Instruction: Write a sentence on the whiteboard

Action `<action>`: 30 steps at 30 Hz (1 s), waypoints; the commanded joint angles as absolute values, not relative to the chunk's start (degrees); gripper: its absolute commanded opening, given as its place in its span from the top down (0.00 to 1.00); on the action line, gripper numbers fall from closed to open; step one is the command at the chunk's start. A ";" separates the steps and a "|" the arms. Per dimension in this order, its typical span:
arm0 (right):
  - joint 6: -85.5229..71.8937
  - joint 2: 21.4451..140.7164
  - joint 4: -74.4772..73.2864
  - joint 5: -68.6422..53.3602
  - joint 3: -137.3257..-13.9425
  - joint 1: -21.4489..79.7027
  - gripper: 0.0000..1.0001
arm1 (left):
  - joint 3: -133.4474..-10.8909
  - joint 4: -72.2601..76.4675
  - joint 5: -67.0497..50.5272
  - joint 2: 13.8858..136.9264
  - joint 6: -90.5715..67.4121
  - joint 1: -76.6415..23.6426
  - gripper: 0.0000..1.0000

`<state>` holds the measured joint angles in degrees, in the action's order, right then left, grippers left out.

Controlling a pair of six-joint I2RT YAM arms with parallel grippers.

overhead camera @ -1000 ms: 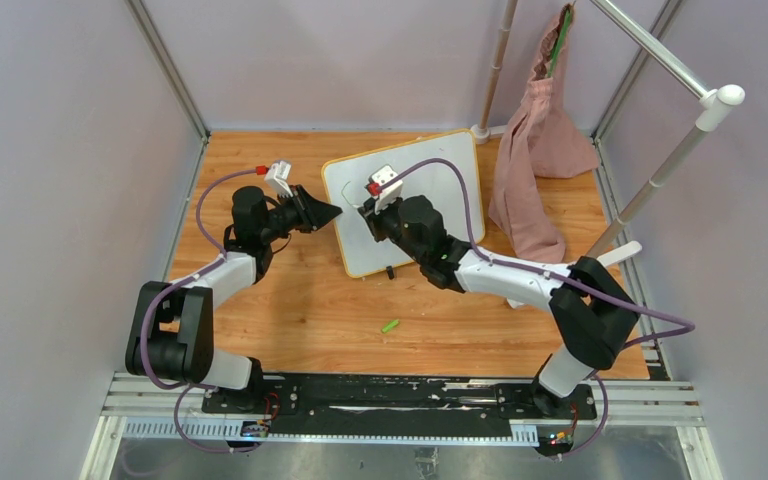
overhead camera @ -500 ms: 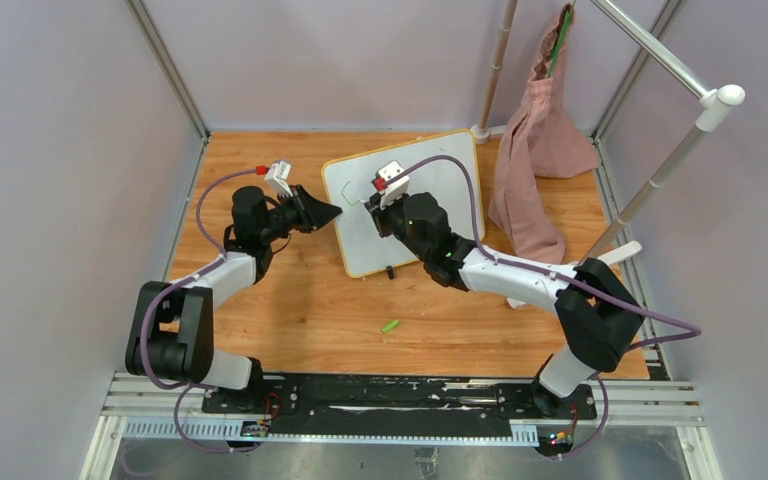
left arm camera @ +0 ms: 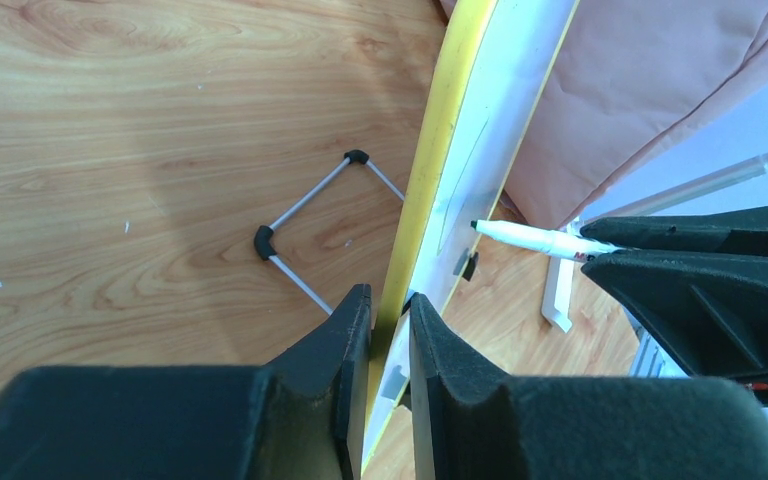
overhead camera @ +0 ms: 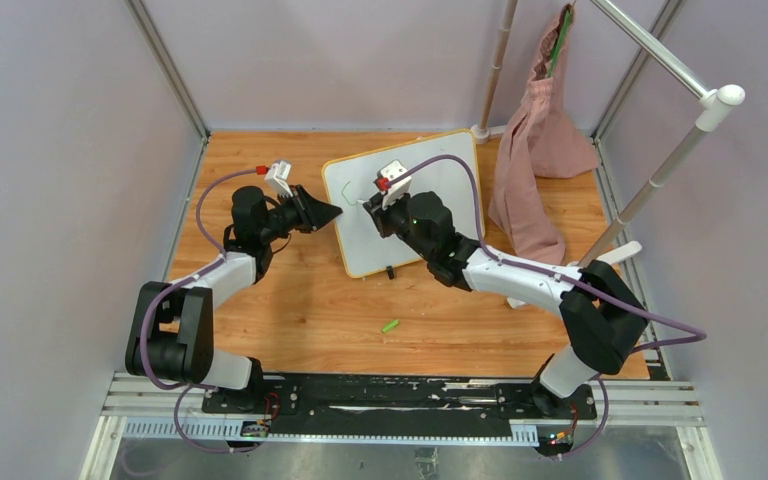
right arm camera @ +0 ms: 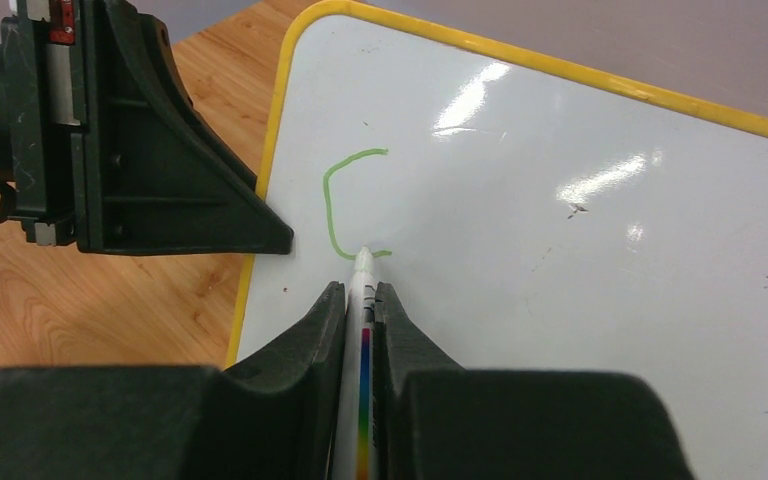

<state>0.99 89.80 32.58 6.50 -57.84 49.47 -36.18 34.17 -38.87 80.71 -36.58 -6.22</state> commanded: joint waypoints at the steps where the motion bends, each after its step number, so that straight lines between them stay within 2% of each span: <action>1: -1.23 89.48 34.14 3.97 -59.66 49.22 1.00 | -36.87 35.47 -39.19 79.44 -36.43 -5.91 1.00; 30: -4.11 91.52 34.01 9.05 -60.16 47.56 1.00 | -36.92 35.55 -39.55 79.42 -36.44 -5.93 1.00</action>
<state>-3.62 92.09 33.50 5.82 -59.51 49.28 -36.18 34.17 -39.38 80.51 -36.56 -6.17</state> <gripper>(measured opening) 0.153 0.214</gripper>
